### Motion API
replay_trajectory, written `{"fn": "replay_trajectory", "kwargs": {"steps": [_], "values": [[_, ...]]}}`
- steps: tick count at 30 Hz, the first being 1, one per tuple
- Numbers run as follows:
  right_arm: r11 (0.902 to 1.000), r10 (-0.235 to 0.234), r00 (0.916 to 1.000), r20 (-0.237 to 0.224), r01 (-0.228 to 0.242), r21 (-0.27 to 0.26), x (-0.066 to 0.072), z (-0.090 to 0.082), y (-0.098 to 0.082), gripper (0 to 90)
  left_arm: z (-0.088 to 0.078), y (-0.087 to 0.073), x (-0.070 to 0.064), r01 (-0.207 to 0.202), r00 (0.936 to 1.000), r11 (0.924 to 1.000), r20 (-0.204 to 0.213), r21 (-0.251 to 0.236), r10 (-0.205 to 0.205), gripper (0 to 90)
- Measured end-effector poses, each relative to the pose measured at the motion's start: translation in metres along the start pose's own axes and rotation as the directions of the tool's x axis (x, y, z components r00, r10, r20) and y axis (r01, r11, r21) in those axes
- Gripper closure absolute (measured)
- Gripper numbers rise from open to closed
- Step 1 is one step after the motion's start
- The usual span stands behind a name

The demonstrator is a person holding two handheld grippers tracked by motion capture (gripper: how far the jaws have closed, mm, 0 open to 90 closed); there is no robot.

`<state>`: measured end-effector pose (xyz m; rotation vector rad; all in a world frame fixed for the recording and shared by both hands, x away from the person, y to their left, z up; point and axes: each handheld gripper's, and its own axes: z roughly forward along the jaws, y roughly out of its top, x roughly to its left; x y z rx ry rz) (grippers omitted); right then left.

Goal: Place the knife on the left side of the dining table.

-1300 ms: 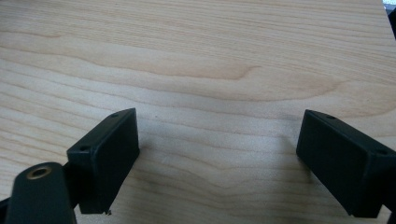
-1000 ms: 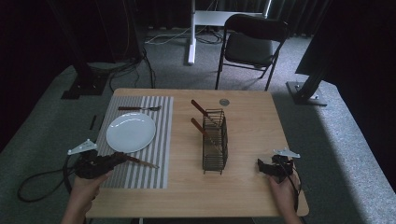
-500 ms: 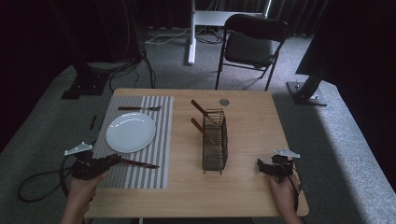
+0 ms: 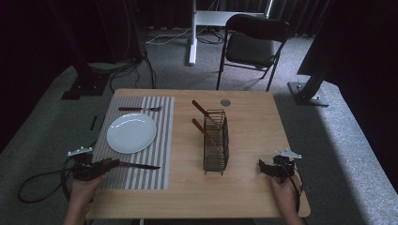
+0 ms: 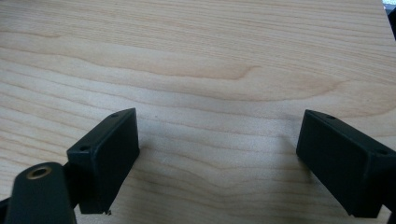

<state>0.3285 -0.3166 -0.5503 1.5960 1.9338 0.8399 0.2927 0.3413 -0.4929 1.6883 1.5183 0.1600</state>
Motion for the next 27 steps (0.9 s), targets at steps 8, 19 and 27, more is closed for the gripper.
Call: {"fn": "replay_trajectory", "kwargs": {"steps": [8,19,27], "values": [[1.0,0.0,1.0,0.0,0.0,0.0,0.0,0.0,0.0,12.4,0.017,-0.005,0.009,0.04,0.9984,0.9991,-0.04,0.018,-0.039,39.3],[1.0,0.0,1.0,0.0,0.0,0.0,0.0,0.0,0.0,12.4,0.034,-0.007,0.01,0.038,0.9936,0.9965,-0.109,0.074,-0.029,22.8],[1.0,0.0,1.0,0.0,0.0,0.0,0.0,0.0,0.0,12.5,0.04,-0.007,0.007,0.032,0.9828,0.9971,-0.184,0.069,-0.019,18.4]]}}
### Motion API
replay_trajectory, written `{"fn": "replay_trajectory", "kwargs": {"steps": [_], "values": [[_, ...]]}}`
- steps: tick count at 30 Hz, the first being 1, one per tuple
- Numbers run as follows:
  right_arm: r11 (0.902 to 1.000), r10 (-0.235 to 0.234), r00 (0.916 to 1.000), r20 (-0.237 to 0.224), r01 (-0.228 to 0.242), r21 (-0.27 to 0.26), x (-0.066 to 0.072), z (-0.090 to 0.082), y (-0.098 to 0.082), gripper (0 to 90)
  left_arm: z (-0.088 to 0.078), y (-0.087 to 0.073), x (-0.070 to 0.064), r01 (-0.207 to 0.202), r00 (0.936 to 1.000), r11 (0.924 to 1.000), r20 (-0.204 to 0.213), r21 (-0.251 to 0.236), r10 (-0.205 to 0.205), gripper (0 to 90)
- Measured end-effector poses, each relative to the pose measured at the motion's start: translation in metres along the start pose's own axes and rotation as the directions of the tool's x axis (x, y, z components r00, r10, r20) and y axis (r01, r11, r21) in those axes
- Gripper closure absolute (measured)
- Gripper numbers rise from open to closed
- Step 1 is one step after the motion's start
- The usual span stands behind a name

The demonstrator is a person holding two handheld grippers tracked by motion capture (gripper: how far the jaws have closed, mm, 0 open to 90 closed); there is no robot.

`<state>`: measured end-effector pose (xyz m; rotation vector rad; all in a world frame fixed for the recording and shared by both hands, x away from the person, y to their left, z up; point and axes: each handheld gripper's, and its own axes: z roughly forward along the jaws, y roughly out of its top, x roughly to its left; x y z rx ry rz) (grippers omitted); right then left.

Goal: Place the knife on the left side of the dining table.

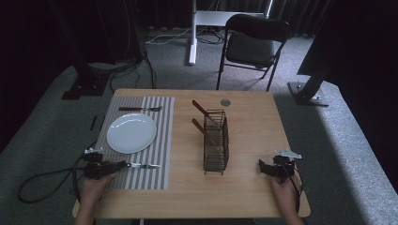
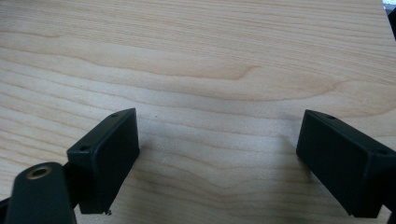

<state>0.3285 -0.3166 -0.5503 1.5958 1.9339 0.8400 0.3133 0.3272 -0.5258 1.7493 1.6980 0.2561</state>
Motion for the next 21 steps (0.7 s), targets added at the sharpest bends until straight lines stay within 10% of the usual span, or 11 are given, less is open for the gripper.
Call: {"fn": "replay_trajectory", "kwargs": {"steps": [21], "values": [[1.0,0.0,1.0,0.0,0.0,0.0,0.0,0.0,0.0,12.4,-0.0034,-0.0069,-0.0063,-0.083,0.989,0.9947,-0.128,-0.061,0.075,9.7]]}}
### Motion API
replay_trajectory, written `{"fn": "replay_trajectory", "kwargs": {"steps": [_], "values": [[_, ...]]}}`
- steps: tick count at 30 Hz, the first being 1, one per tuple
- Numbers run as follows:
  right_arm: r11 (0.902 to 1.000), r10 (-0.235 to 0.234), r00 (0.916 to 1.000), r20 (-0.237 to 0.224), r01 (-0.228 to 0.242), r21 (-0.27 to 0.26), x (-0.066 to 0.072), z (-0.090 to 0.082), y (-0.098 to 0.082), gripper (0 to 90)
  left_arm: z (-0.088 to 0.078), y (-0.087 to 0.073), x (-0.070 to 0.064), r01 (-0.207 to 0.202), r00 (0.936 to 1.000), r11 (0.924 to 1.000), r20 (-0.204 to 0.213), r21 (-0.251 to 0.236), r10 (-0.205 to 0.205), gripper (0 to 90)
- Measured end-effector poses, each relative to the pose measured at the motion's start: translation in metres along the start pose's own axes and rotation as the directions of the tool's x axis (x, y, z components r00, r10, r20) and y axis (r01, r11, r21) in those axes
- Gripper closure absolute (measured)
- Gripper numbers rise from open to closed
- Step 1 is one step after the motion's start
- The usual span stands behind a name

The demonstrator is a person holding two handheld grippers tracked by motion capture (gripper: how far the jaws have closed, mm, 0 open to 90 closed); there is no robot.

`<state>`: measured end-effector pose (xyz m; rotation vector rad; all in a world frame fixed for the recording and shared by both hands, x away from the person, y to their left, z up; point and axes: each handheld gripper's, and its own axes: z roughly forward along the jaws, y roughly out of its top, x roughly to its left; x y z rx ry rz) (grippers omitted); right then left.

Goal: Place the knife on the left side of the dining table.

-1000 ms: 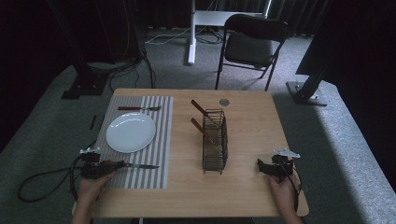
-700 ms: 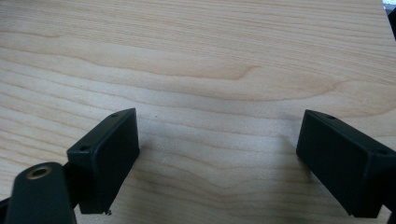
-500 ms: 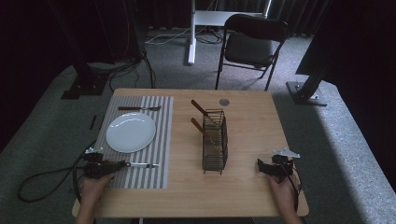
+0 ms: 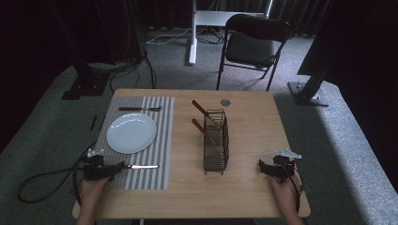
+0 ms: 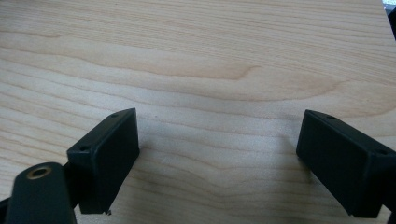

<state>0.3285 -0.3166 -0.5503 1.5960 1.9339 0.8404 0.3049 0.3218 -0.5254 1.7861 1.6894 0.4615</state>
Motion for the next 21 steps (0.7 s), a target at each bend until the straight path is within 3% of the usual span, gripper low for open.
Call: {"fn": "replay_trajectory", "kwargs": {"steps": [9,13,17,21], "values": [[1.0,0.0,1.0,0.0,0.0,0.0,0.0,0.0,0.0,12.4,-0.013,-0.019,-0.003,-0.019,0.9986,0.9998,-0.05,-0.012,0.018,9.8],[1.0,0.0,1.0,0.0,0.0,0.0,0.0,0.0,0.0,12.5,-0.017,-0.026,-0.005,-0.01,0.9989,0.9997,-0.046,-0.023,0.009,9.7],[1.0,0.0,1.0,0.0,0.0,0.0,0.0,0.0,0.0,12.4,-0.018,-0.033,-0.007,-0.043,0.9976,0.999,-0.055,-0.016,0.042,9.7],[1.0,0.0,1.0,0.0,0.0,0.0,0.0,0.0,0.0,12.4,-0.019,-0.041,-0.01,-0.062,0.9969,0.997,-0.052,-0.046,0.059,9.7]]}}
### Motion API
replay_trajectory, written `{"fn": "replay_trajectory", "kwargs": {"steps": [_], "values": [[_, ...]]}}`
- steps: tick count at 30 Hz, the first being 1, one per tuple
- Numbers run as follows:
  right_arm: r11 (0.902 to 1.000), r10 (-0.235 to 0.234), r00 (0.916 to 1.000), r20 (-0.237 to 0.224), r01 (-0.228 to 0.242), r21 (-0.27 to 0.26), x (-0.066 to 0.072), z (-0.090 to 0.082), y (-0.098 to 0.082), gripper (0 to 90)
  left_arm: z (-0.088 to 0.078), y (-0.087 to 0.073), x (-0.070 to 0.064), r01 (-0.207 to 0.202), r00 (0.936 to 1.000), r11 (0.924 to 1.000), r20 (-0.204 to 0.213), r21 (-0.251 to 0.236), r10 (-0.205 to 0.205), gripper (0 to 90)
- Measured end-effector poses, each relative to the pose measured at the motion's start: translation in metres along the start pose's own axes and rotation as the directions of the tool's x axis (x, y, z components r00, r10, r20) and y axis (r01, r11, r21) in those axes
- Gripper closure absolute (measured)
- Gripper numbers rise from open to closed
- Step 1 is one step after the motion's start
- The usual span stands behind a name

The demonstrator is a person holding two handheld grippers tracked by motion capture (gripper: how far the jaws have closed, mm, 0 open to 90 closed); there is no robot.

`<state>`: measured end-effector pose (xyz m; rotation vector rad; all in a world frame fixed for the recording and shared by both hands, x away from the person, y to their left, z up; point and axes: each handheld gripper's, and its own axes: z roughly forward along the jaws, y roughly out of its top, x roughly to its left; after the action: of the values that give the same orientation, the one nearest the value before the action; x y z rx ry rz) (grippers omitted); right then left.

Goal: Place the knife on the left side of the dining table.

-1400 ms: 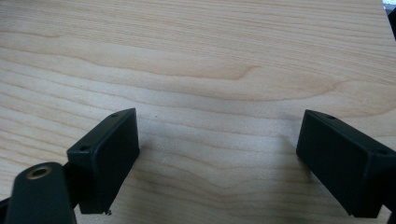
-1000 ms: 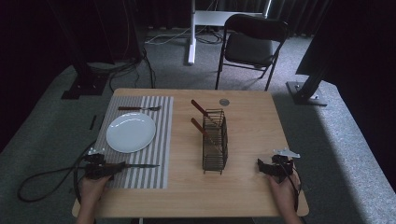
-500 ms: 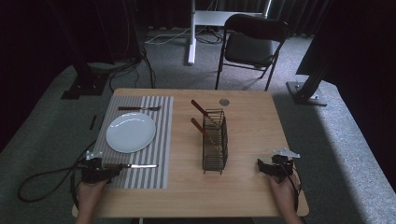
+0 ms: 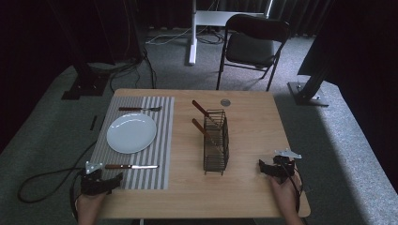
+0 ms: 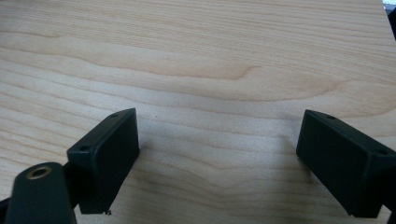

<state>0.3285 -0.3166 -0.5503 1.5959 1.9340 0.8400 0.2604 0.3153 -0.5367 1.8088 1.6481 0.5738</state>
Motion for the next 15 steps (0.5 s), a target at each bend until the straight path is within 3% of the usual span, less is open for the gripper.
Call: {"fn": "replay_trajectory", "kwargs": {"steps": [7,12,15], "values": [[1.0,0.0,1.0,0.0,0.0,0.0,0.0,0.0,0.0,12.4,0.0016,-0.005,-0.0054,-0.026,0.9987,0.9995,-0.044,0.015,0.027,9.7],[1.0,0.0,1.0,0.0,0.0,0.0,0.0,0.0,0.0,12.4,0.002,-0.0085,-0.0045,-0.036,0.9943,0.9993,-0.101,0.009,0.037,9.7],[1.0,0.0,1.0,0.0,0.0,0.0,0.0,0.0,0.0,12.4,0.0022,-0.0098,-0.0048,-0.033,0.9941,0.9994,-0.103,-0.003,0.033,9.7]]}}
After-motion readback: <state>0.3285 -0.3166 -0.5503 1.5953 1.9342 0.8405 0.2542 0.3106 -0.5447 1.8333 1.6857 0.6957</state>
